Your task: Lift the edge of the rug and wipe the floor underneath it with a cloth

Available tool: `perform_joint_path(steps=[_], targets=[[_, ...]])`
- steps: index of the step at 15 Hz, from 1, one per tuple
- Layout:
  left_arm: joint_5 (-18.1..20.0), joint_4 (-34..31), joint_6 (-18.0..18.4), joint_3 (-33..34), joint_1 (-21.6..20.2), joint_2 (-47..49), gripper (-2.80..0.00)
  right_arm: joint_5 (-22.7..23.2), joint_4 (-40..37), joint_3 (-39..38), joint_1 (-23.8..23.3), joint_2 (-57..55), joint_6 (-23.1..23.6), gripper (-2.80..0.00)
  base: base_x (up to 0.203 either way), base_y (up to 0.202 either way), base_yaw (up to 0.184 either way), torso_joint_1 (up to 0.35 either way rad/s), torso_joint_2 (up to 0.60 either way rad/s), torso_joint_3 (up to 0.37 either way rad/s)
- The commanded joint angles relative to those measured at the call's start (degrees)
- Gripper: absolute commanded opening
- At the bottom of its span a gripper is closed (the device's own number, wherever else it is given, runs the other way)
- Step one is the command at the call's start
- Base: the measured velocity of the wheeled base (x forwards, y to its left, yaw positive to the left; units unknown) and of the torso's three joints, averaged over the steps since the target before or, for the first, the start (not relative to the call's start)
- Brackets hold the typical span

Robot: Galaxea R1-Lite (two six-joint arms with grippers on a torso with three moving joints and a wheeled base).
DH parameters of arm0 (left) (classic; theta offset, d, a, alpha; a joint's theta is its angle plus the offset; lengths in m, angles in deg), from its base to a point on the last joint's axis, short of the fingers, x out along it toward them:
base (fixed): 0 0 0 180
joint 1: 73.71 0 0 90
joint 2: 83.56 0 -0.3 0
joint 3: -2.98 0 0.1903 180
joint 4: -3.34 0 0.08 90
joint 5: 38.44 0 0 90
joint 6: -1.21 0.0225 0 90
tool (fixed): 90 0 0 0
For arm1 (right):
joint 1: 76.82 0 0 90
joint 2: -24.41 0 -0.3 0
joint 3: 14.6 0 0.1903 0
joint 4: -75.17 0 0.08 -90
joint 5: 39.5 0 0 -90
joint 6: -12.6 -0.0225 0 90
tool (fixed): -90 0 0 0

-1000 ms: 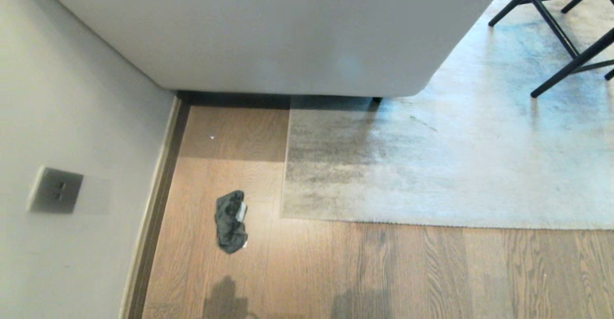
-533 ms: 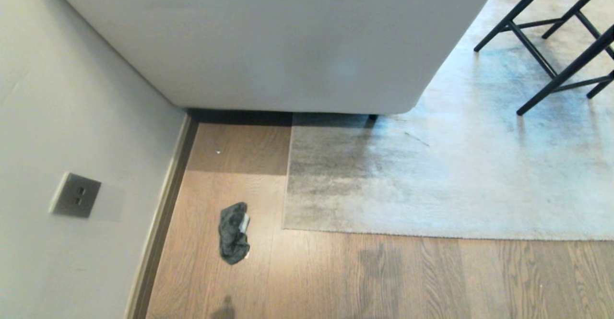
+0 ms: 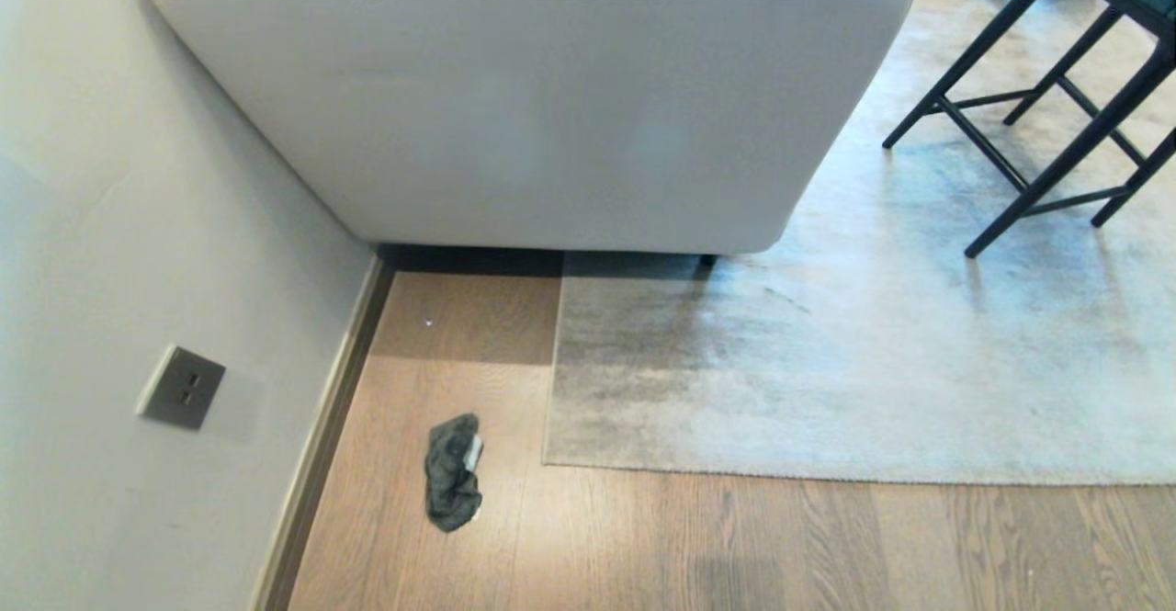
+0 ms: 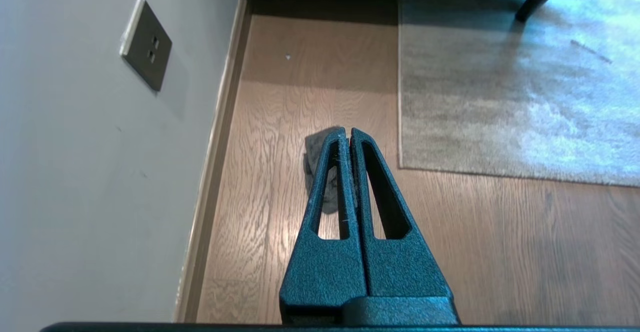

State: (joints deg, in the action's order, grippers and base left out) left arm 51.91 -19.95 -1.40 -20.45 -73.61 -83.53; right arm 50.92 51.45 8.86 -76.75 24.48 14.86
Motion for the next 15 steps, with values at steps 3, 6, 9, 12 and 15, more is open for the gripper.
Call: perform_joint_path(steps=[3,6,9,12,15], targets=[[0.00,0.05,-0.03,-0.03,-0.01,0.06,-2.80,0.02,0.00,-0.01,0.01,-0.15,0.03,-2.80,0.000,0.000,0.000,0.002,0.00,0.204],[0.00,0.08,-0.03,-0.03,-0.01,-0.02,-2.80,0.02,0.00,-0.01,0.01,-0.07,0.03,-2.80,0.000,0.000,0.000,0.006,0.00,0.202],[0.00,0.06,-0.03,-0.03,-0.01,0.02,-2.80,0.02,0.00,-0.01,0.01,-0.07,0.03,-2.80,0.000,0.000,0.000,0.005,0.00,0.205],[0.00,0.01,-0.03,-0.03,-0.01,0.03,-2.80,0.02,0.00,-0.01,0.01,-0.07,0.03,-2.80,0.000,0.000,0.000,-0.001,0.01,0.200],[0.00,0.08,-0.03,-0.03,-0.01,0.00,-2.80,0.02,0.00,-0.01,0.01,-0.07,0.03,-2.80,0.000,0.000,0.000,0.001,0.00,0.201]])
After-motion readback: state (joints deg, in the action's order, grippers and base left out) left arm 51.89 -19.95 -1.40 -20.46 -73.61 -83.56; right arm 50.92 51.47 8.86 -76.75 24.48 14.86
